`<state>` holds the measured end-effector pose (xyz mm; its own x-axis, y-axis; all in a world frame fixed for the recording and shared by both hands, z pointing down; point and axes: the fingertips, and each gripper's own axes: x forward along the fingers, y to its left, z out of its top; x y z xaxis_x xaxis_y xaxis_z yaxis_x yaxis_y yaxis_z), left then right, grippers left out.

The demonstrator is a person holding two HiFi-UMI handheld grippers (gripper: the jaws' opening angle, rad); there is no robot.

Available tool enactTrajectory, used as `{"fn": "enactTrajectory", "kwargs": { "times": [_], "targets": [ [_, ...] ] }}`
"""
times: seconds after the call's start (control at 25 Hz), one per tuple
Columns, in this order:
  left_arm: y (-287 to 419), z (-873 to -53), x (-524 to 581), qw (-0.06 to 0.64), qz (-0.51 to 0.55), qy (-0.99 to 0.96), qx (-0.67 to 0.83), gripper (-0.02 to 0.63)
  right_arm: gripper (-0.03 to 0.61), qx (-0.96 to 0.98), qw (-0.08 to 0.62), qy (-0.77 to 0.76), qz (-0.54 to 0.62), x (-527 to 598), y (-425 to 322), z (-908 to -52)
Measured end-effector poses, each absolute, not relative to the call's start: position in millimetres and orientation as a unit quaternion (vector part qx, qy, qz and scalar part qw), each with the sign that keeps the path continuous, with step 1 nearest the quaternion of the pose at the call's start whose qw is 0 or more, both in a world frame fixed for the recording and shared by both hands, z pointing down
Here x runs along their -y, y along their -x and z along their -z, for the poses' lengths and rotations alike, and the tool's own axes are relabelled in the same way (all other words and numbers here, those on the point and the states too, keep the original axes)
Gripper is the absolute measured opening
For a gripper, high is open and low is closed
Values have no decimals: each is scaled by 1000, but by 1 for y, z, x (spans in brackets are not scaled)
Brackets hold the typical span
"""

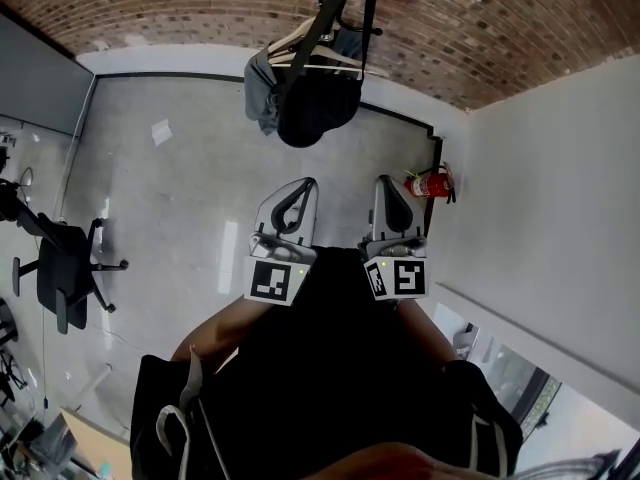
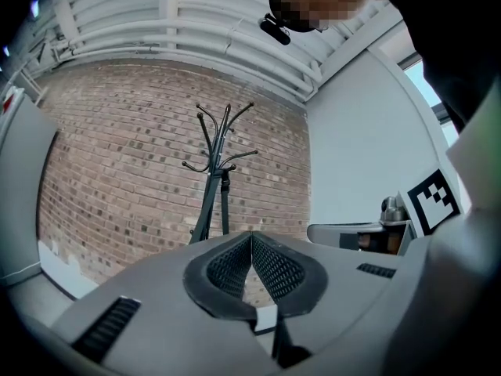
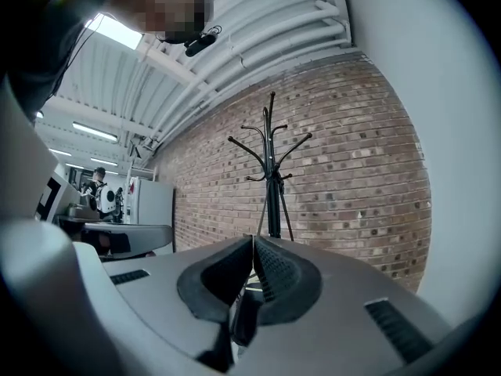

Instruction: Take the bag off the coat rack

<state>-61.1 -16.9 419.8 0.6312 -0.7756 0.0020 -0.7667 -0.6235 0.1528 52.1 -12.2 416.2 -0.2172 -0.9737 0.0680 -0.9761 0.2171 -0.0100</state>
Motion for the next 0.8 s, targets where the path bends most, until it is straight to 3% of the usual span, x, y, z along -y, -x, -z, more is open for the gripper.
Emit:
{"fn": "enactTrajectory", "kwargs": {
  "times": [0.8],
  "targets": [
    [16, -401, 116, 77, 36, -889, 449, 21, 23, 797, 24, -603, -22, 107, -87, -405]
  ]
}}
